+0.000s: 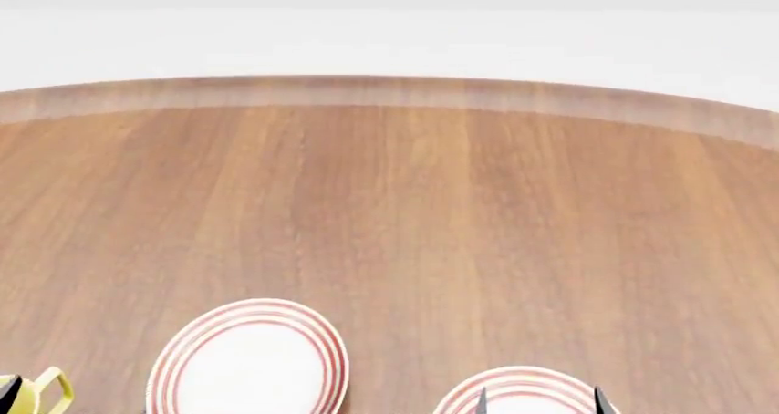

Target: Put the white mug on the left plate.

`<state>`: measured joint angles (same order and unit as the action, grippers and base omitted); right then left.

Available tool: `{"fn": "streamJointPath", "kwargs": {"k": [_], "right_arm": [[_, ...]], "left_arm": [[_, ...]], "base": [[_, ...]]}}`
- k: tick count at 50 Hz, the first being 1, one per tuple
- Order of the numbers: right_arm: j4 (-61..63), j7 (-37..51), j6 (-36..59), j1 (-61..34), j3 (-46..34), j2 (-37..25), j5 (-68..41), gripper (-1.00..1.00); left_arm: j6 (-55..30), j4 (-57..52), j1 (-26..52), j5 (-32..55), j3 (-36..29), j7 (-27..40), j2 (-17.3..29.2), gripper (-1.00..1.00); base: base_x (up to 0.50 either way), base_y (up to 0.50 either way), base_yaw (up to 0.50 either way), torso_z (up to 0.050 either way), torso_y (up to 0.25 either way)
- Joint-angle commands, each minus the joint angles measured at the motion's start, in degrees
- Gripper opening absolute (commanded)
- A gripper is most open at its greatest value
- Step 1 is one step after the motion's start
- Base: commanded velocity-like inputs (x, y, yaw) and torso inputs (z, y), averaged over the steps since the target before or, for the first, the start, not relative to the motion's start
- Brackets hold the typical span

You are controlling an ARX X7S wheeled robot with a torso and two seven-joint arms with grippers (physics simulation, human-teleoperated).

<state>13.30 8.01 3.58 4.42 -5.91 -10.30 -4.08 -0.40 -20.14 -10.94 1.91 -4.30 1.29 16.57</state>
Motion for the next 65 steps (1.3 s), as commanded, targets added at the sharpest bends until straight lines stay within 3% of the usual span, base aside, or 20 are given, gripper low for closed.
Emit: {"fn": "streamJointPath", "kwargs": {"k": [1, 3, 11, 27, 35, 42, 45, 48, 65], "right_arm": [[-0.7, 0.2, -1.2, -0.1, -0.7, -0.3, -0.2, 1.0], [0.0, 0.4, -0.7, 0.1, -1.0, -0.3, 0.1, 1.0], [0.3, 0.9, -0.9, 0.4, -0.9, -0.6, -0.3, 1.0], [-0.5, 1.4, -2.3, 0.8, -0.6, -1.0, -1.4, 1.0], [-0.1, 2.0, -2.7, 1.2, -0.3, -1.6, -2.1, 1.0], [-1.0, 2.3, -3.4, 1.0, -0.7, -1.9, -2.5, 1.0], [-1.2, 2.5, -3.6, 1.0, -0.8, -2.0, -2.6, 1.0], [-0.9, 2.7, -3.5, 1.0, -1.0, -2.2, -2.8, 1.0], [-2.2, 2.7, -4.5, 0.6, -1.8, -2.7, -4.2, 1.0]], "left_arm": [[7.8, -5.4, -8.9, 0.8, 2.0, -3.4, 6.2, 1.0], [12.4, -2.9, -10.4, 1.8, 2.6, -3.8, 6.5, 1.0], [15.5, -3.9, -16.9, 5.5, 4.6, -6.2, 9.3, 1.0], [21.6, -3.3, -26.8, 7.4, 7.6, -6.6, 10.1, 1.0], [26.1, -4.6, -32.2, 13.3, 7.2, -10.7, 12.1, 1.0], [27.9, -3.6, -34.0, 10.3, 7.4, -13.6, 9.7, 1.0], [26.7, -3.9, -34.0, 9.6, 11.1, -20.9, 4.1, 1.0], [26.4, -3.8, -34.0, 8.4, 12.7, -24.5, 1.3, 1.0], [24.1, 1.0, -28.0, 1.6, 7.4, -27.2, 1.7, 1.0]], "base": [[0.0, 0.0, 0.0, 0.0, 0.0], [0.0, 0.0, 0.0, 0.0, 0.0], [0.0, 0.0, 0.0, 0.0, 0.0], [0.0, 0.0, 0.0, 0.0, 0.0], [0.0, 0.0, 0.0, 0.0, 0.0], [0.0, 0.0, 0.0, 0.0, 0.0], [0.0, 0.0, 0.0, 0.0, 0.0], [0.0, 0.0, 0.0, 0.0, 0.0], [0.0, 0.0, 0.0, 0.0, 0.0]]}}
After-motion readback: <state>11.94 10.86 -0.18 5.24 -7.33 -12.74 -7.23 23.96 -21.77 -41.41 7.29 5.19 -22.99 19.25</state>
